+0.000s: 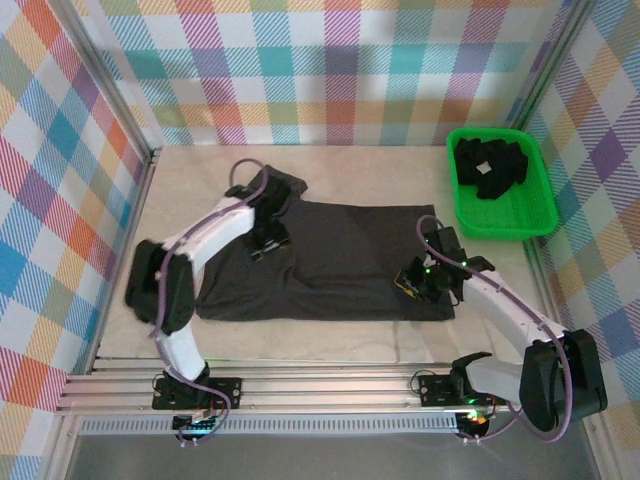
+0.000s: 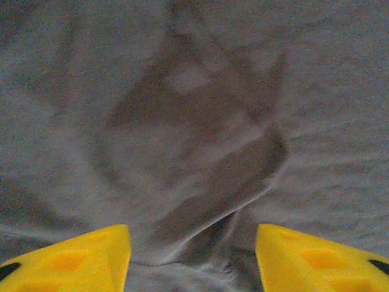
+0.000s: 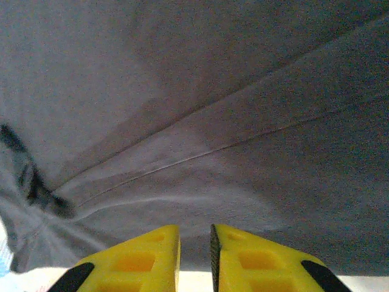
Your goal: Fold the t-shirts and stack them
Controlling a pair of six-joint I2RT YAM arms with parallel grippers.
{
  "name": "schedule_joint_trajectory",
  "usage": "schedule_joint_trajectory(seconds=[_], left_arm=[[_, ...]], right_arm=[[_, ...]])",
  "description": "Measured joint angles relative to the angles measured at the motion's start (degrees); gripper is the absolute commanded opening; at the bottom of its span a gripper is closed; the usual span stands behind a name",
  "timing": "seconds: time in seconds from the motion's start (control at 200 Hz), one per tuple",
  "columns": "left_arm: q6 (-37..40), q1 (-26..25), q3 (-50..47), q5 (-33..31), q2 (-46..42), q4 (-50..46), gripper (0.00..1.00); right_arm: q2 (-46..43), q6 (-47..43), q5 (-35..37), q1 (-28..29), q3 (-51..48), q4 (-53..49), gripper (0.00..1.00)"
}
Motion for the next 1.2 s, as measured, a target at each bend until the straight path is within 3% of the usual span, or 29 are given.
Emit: schedule_joint_trajectory(seconds=[0.125,0.265,0.605,0.735,0.94,1.07,1.2], left_arm=[[-2.27,7.89,-13.55,2.71,-9.97,0.55,0.42],[-3.76,15.54,-24.35,5.4,-10.49,1.81,0.38],[-4.0,23.52,-26.71,6.4,-6.38,3.69,0.37],[-5.31,25.97,-30.53,6.54,-10.32,5.46,0.38],[-6.47,31.63,-36.41,3.37,-16.68,4.28,0.38],[-6.4,32.37,-36.7,1.55,-16.96,3.34,0.38],[-6.49,32.44,-37.86,-0.07,-18.4,2.97,0.38]], right_arm=[[2.16,-0.24,1.22,-2.71,-0.07,-0.59,0.17],[7.93,-1.51,2.05,-5.7,0.04,-0.96,0.15],[23.74,-7.98,3.32,-8.31,9.6,-5.99,0.16],[24.72,-8.07,3.5,-5.25,10.73,-6.75,0.18],[24.7,-3.74,4.04,5.09,10.8,-9.86,0.2],[23.69,-0.7,4.46,9.7,9.79,-11.76,0.21],[20.61,1.66,3.76,10.75,6.49,-11.91,0.22]])
